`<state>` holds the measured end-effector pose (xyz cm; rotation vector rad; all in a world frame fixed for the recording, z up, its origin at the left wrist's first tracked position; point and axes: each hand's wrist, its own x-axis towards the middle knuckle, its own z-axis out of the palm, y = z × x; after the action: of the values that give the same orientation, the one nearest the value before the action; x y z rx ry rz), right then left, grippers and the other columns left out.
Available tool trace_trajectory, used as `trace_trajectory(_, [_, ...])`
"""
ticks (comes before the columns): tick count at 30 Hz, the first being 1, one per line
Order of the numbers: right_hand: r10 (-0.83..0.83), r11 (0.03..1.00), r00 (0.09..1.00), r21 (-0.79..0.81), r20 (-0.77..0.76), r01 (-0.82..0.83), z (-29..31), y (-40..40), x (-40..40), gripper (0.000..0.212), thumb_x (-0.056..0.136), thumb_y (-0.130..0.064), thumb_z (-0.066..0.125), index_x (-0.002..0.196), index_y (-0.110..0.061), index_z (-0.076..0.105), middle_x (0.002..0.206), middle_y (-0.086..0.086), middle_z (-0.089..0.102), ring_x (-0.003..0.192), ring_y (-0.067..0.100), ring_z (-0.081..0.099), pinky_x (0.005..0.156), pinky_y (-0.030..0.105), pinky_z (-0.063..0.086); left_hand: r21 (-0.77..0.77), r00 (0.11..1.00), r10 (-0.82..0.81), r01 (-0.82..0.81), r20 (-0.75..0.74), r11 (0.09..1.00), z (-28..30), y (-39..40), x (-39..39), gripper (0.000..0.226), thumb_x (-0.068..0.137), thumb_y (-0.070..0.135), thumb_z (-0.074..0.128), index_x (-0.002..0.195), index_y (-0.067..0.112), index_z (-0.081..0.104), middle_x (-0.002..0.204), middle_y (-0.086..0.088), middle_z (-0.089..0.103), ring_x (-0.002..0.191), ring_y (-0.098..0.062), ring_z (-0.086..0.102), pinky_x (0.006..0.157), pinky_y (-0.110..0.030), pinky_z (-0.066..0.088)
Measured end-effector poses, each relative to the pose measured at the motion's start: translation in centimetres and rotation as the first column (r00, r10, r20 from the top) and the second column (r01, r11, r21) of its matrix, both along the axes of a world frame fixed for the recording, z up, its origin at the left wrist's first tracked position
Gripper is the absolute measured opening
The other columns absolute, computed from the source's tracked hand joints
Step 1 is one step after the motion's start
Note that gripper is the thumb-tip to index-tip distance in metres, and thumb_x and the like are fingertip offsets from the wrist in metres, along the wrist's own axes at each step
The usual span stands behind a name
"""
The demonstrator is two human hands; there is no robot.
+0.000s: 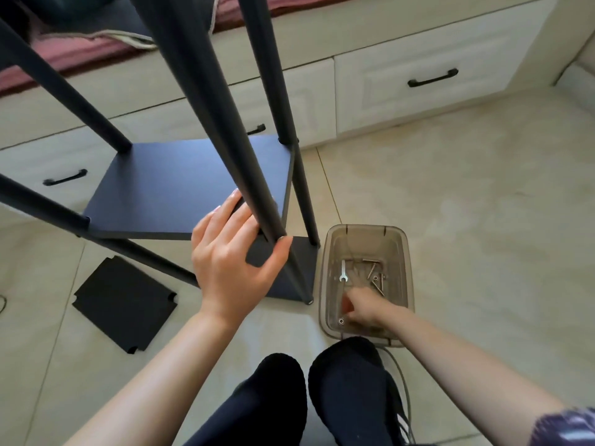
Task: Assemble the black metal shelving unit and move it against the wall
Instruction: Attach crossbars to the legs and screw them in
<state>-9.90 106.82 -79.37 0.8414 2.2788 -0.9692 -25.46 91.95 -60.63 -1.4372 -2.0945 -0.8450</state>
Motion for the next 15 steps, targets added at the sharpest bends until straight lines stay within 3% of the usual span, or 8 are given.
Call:
trace_trajectory(4, [0.112, 0.993, 0.994, 0.035, 0.018, -0.113, -1.2, -1.1, -0.5, 0.017, 0.089, -0.023, 0.066, 0.105, -0.016, 0.065, 0.111, 0.009, 0.067, 0.1, 0.027, 0.064, 0.086, 0.039, 0.053, 0.022, 1.0, -0.015, 0.015, 0.001, 1.0, -0.1, 0.1, -0.1, 0.032, 0.094, 0.038, 0.064, 0.11, 0.012, 0.076, 0.126, -0.001, 0.068, 0.126, -0.027, 0.06, 0.101, -0.053, 0.044])
trace_trajectory(11, [0.197, 0.97, 0.98, 0.142, 0.021, -0.198, -1.8, -0.8, -1.0, 0.015, 0.095, -0.018, 0.058, 0.109, -0.014, 0.064, 0.113, 0.013, 0.065, 0.102, 0.032, 0.062, 0.081, 0.036, 0.048, 0.014, 1.0, -0.014, 0.013, 0.017, 1.0, -0.4, 0.2, -0.2, 0.033, 0.094, 0.038, 0.064, 0.11, 0.012, 0.076, 0.127, -0.001, 0.068, 0.127, -0.027, 0.059, 0.101, -0.055, 0.043])
trace_trajectory(15, [0.184, 0.968, 0.983, 0.169, 0.012, -0.184, -1.7, -0.5, -1.1, 0.015, 0.096, -0.018, 0.058, 0.109, -0.013, 0.065, 0.114, 0.013, 0.065, 0.103, 0.032, 0.062, 0.079, 0.034, 0.046, 0.031, 1.0, -0.015, 0.015, -0.013, 0.999, -0.2, 0.2, -0.2, 0.032, 0.093, 0.035, 0.064, 0.111, 0.012, 0.076, 0.127, 0.001, 0.066, 0.125, -0.028, 0.061, 0.1, -0.054, 0.045])
